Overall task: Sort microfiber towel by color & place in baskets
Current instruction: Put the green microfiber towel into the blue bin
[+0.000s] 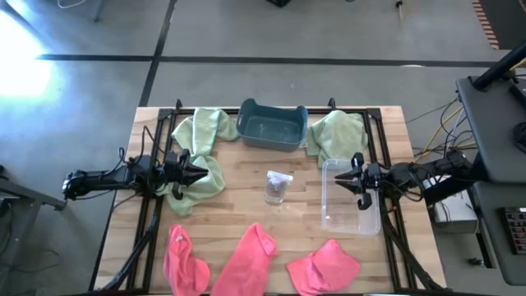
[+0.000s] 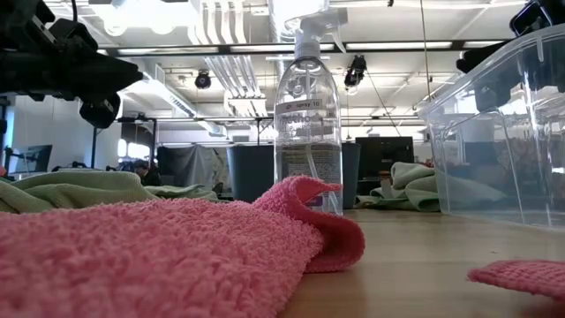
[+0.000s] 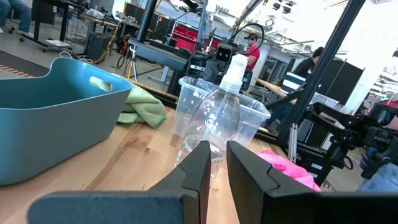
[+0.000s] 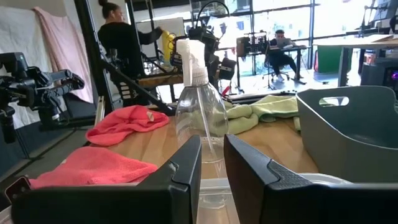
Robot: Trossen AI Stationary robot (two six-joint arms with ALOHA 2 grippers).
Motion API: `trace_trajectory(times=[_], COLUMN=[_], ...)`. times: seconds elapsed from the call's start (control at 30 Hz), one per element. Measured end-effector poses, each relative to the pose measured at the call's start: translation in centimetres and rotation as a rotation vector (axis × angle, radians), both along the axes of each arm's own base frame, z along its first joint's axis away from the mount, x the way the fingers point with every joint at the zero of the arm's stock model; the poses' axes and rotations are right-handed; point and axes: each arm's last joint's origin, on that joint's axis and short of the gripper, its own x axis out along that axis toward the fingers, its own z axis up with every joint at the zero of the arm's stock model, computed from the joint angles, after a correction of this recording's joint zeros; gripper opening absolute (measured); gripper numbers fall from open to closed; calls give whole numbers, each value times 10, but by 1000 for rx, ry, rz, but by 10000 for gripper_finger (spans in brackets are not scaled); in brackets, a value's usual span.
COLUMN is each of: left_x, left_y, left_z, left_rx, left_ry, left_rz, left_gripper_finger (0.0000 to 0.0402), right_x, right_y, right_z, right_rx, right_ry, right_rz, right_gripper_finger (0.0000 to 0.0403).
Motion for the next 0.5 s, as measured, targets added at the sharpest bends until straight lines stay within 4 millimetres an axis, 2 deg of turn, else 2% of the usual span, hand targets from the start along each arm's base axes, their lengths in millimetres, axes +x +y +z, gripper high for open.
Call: trace_trajectory(times=[0.5], left_x=[0], left_y=[0], left_z=[0], left_rx=[0], left_ry=[0], left_rz=[0], left_gripper_finger=[38], right_x=[0], right_y=[0], right_z=[2], right_rx=[110], right_ry=[-23], right_rz=[7], right_gripper_finger=[63])
